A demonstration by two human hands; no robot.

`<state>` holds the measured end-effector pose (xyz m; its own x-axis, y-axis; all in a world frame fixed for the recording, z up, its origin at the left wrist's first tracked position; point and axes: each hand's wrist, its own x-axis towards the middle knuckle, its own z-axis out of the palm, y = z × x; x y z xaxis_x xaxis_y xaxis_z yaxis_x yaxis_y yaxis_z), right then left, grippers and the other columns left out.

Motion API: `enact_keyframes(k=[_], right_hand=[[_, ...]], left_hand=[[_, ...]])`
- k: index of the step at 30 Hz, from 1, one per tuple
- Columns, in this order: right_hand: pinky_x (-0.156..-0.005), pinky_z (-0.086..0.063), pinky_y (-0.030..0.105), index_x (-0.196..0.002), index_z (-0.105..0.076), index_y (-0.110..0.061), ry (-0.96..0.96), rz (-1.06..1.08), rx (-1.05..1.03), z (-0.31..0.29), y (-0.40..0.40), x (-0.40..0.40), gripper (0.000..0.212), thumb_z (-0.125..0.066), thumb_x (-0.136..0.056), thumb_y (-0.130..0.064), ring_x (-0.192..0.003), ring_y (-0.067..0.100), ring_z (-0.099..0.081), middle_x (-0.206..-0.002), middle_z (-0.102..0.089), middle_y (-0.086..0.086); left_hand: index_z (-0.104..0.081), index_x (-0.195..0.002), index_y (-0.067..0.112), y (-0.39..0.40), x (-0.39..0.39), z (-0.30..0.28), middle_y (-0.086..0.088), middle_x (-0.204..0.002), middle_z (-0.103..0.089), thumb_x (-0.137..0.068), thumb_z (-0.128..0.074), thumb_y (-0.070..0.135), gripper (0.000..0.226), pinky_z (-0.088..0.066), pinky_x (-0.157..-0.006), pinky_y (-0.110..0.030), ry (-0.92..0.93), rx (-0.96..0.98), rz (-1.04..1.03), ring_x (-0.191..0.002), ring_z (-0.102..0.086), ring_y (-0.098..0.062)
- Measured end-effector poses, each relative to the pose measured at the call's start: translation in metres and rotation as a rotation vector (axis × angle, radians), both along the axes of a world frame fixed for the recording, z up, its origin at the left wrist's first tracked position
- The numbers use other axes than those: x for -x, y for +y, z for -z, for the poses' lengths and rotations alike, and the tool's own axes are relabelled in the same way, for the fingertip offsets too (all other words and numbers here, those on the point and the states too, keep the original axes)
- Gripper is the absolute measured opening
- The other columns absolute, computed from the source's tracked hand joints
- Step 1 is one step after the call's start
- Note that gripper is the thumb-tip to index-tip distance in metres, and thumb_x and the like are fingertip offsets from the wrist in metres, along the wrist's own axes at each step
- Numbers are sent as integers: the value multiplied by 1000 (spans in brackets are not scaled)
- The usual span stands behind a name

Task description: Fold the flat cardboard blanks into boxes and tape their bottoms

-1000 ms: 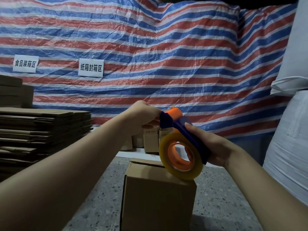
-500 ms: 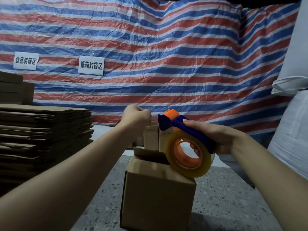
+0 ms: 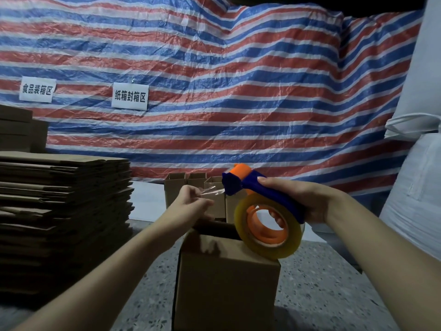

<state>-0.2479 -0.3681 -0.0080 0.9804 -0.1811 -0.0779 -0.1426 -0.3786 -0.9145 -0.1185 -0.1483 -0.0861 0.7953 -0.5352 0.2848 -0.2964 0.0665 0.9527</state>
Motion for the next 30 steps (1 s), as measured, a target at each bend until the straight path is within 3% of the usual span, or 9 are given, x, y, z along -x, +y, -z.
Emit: enact_keyframes(k=[3, 7, 10, 13, 15, 20, 24, 27, 30], right_hand=[[-61, -57, 31, -114, -66, -12, 20, -2, 16, -3, 1, -2, 77, -83, -60, -63, -69, 19, -71, -88, -75, 10], [-62, -58, 29, -113, -67, -15, 64, -30, 84, -13, 4, -3, 77, -84, -56, -63, -71, 17, -73, -92, -77, 8], [-59, -58, 28, -114, -66, -15, 90, -53, 103, -22, 6, -7, 68, -81, -64, -60, -70, 16, -73, -91, -77, 7], [-58, -57, 29, -117, -65, -16, 110, -70, 126, -28, 10, -15, 64, -78, -70, -58, -69, 17, -72, -90, -76, 8], [-58, -56, 29, -116, -66, -16, 119, -75, 130, -29, 12, -21, 64, -78, -70, -59, -68, 17, -71, -90, -75, 8], [-58, -57, 30, -109, -71, -10, 200, -77, 158, -23, 11, -32, 84, -91, -49, -67, -66, 18, -70, -88, -74, 11], [-59, -57, 30, -116, -66, -11, 211, -82, 206, -25, 14, -38, 85, -88, -55, -67, -68, 18, -71, -90, -75, 10], [-58, -57, 29, -118, -64, -12, 206, -59, 218, -27, 18, -40, 72, -79, -68, -62, -67, 17, -71, -88, -76, 9], [-58, -57, 29, -118, -64, -13, 221, -49, 241, -30, 23, -42, 69, -77, -68, -59, -66, 17, -71, -88, -76, 9]], left_hand=[[-40, -109, 19, 10, 2, 4, -8, -120, -62, -96, -54, 2, 25, -57, -82, -35, -43, -86, 60, -89, -74, -24], [-41, -109, 16, 13, 4, 7, -15, -127, -55, -97, -48, -3, 24, -56, -65, -20, 15, -97, 85, -103, -69, -29], [-43, -112, 12, 14, 6, 11, -23, -132, -50, -98, -52, 1, 19, -55, -63, -17, 42, -75, 67, -107, -66, -34], [-43, -112, 10, 16, 10, 15, -28, -133, -49, -98, -52, 5, 17, -55, -67, -23, 84, -47, 61, -105, -68, -36], [-44, -109, 11, 17, 11, 17, -23, -131, -54, -98, -51, 9, 13, -50, -82, -31, 109, -30, 60, -97, -72, -29], [-50, -116, 11, 14, 10, 24, -8, -117, -69, -102, -48, 31, 25, -36, -110, -55, 231, 122, -20, -93, -74, -26], [-58, -113, 8, 20, 6, 17, -5, -112, -74, -100, -40, 15, 24, -36, -103, -45, 330, 190, -57, -103, -69, -19], [-62, -93, 11, 31, 1, 13, -6, -101, -76, -101, -46, 35, 29, -40, -94, -43, 385, 228, -120, -97, -71, -20], [-69, -96, 11, 34, 1, 17, -1, -87, -77, -96, -58, 41, 31, -48, -92, -41, 363, 205, -234, -93, -71, -20]])
